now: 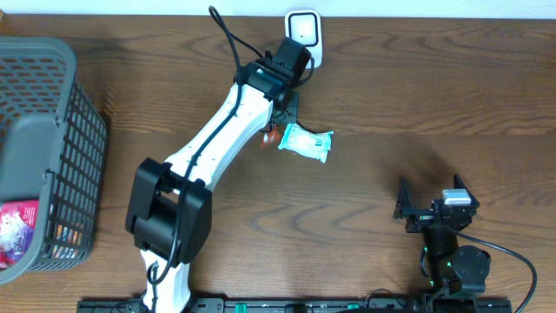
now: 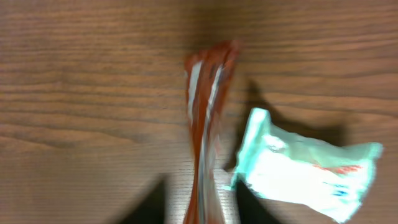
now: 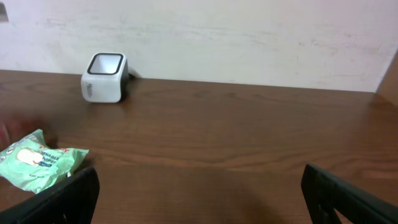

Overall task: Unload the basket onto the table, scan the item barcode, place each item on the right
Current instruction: 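Carry the orange bar out and set it beside the wipes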

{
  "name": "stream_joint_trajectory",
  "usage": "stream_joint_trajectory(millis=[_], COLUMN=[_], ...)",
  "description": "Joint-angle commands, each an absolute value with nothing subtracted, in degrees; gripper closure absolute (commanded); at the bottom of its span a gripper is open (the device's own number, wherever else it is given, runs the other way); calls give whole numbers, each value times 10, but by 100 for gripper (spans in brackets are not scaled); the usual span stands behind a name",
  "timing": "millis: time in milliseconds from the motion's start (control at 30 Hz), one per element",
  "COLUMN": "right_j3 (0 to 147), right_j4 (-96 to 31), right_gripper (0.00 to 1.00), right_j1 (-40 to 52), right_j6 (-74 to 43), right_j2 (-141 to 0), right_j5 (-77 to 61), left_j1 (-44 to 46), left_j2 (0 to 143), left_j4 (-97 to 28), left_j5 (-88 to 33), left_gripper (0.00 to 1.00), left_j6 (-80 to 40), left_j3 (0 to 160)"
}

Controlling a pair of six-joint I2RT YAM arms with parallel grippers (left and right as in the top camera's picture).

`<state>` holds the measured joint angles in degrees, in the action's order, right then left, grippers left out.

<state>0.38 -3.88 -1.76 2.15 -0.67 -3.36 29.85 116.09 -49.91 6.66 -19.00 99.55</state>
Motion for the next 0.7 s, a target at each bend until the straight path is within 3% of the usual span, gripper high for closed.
stream_joint_trajectory(millis=[0,367,400,433,500,533,667], right_j3=[3,3,3,3,3,3,3], right_j4=[-41,-41,-41,-41,-41,-41,-41], right_gripper=[1,1,1,1,1,1,1], right_j1=[-24,-24,-24,-24,-24,-24,-24], right_j6=[26,26,26,26,26,26,26], right_j2=[-3,-3,-3,-3,-3,-3,-3], right_j5=[-35,-35,-35,-35,-35,-35,-35], left_j1=[295,186,162,134,68,30,-135], left_j2=[1152,985,962,939,900,882,847], left_j4=[-505,-530,-530,-531,-541,-550,-599], left_j5=[97,98,99,104,137,151,160], left_gripper=[25,19,19,11,9,1,2], left_j6=[-182,-176,-176,-176,-176,-182,-259], left_j3=[998,1068,1068,1068,1068,1068,1068])
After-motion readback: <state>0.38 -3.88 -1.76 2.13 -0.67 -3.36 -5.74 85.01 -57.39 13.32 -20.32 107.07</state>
